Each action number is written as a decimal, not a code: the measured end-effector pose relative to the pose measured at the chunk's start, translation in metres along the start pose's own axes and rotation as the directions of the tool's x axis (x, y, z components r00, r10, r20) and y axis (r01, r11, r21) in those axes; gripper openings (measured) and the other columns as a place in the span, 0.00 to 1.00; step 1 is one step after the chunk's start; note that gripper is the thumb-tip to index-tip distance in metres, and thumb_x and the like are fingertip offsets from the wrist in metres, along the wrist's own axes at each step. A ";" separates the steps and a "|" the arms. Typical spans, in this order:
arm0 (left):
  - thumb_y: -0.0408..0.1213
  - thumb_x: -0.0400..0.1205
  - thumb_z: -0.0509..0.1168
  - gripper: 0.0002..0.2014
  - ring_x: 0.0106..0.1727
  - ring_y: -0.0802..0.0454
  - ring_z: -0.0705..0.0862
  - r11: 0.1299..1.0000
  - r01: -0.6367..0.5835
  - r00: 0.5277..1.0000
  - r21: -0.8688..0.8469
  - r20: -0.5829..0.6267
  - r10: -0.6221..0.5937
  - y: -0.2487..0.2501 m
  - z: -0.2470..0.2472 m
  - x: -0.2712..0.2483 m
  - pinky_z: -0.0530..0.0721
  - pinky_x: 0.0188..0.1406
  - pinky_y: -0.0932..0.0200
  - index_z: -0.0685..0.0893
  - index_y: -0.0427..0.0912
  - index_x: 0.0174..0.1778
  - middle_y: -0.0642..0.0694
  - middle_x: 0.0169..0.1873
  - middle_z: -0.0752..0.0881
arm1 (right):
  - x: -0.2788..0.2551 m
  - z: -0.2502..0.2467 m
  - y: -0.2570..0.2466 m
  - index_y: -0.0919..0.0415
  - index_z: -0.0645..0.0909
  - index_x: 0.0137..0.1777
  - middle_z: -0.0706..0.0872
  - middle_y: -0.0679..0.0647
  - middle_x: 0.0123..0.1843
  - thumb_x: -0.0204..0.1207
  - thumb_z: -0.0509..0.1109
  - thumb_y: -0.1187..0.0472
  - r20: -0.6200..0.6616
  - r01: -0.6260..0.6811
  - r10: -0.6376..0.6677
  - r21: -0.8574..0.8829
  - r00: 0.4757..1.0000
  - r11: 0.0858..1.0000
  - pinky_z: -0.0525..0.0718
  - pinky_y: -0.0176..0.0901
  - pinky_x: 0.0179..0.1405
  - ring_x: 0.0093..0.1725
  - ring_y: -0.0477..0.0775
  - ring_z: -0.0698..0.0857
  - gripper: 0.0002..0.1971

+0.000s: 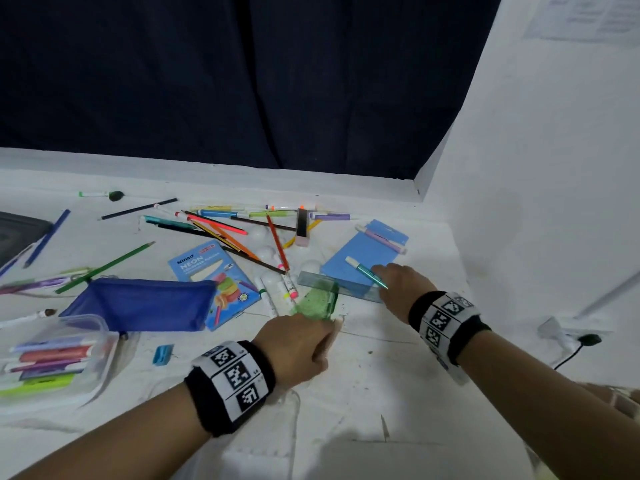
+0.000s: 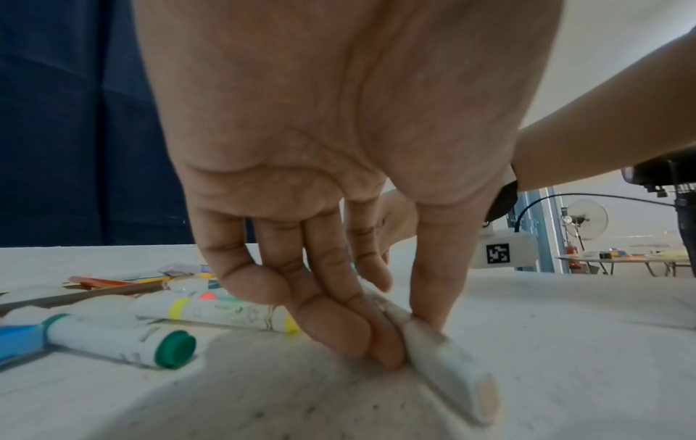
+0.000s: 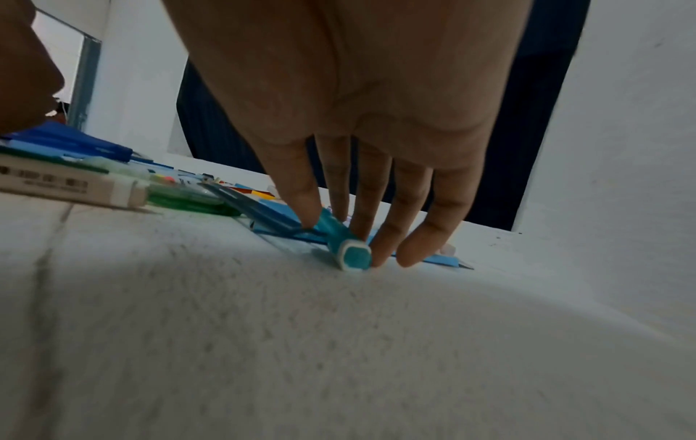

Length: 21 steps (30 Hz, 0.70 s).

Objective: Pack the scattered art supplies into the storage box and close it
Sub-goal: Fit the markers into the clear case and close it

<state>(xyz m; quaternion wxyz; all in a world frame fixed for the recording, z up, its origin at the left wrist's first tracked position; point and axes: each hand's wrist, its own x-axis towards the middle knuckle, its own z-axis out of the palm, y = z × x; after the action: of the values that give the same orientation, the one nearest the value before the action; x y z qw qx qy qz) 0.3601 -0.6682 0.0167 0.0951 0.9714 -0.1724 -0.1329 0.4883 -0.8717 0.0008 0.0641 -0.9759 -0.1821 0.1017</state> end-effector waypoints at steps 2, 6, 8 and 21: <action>0.48 0.83 0.62 0.08 0.42 0.47 0.79 1.000 -0.008 1.000 -0.022 -0.022 0.007 -0.001 -0.002 -0.002 0.78 0.39 0.56 0.70 0.52 0.48 0.51 0.43 0.81 | 0.004 -0.003 -0.001 0.55 0.75 0.66 0.82 0.57 0.55 0.79 0.57 0.67 0.010 -0.001 0.001 0.036 1.000 0.999 0.83 0.53 0.54 0.52 0.61 0.83 0.17; 0.56 0.82 0.65 0.12 0.41 0.49 0.85 0.994 0.032 0.998 -0.106 -0.043 -0.036 -0.012 -0.011 -0.016 0.85 0.39 0.53 0.73 0.56 0.55 0.53 0.42 0.86 | 0.004 -0.005 -0.008 0.53 0.71 0.65 0.82 0.57 0.47 0.76 0.59 0.69 0.006 -0.015 0.015 0.137 1.000 0.990 0.80 0.48 0.41 0.43 0.60 0.82 0.19; 0.57 0.82 0.65 0.13 0.39 0.56 0.84 0.982 0.041 0.994 -0.183 -0.093 -0.058 -0.021 -0.020 -0.030 0.84 0.38 0.53 0.74 0.60 0.57 0.56 0.39 0.85 | -0.001 -0.006 -0.016 0.52 0.68 0.65 0.77 0.54 0.37 0.75 0.59 0.68 -0.054 0.010 0.001 0.209 0.999 0.978 0.74 0.46 0.33 0.35 0.59 0.79 0.19; 0.38 0.84 0.65 0.08 0.36 0.55 0.86 0.701 -0.178 0.788 -0.691 -0.527 -0.319 -0.104 -0.058 -0.151 0.82 0.39 0.65 0.90 0.49 0.49 0.56 0.37 0.87 | -0.054 -0.029 -0.163 0.53 0.84 0.53 0.87 0.50 0.36 0.79 0.59 0.66 -0.124 0.203 -0.164 0.725 0.979 0.659 0.76 0.28 0.33 0.31 0.39 0.85 0.13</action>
<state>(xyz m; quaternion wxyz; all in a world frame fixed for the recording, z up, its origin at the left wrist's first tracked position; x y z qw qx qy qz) 0.2726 -0.5097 0.0815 0.5061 0.8523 -0.0276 0.1288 0.3896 -0.7433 0.0650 0.4638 -0.8469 -0.2217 0.1356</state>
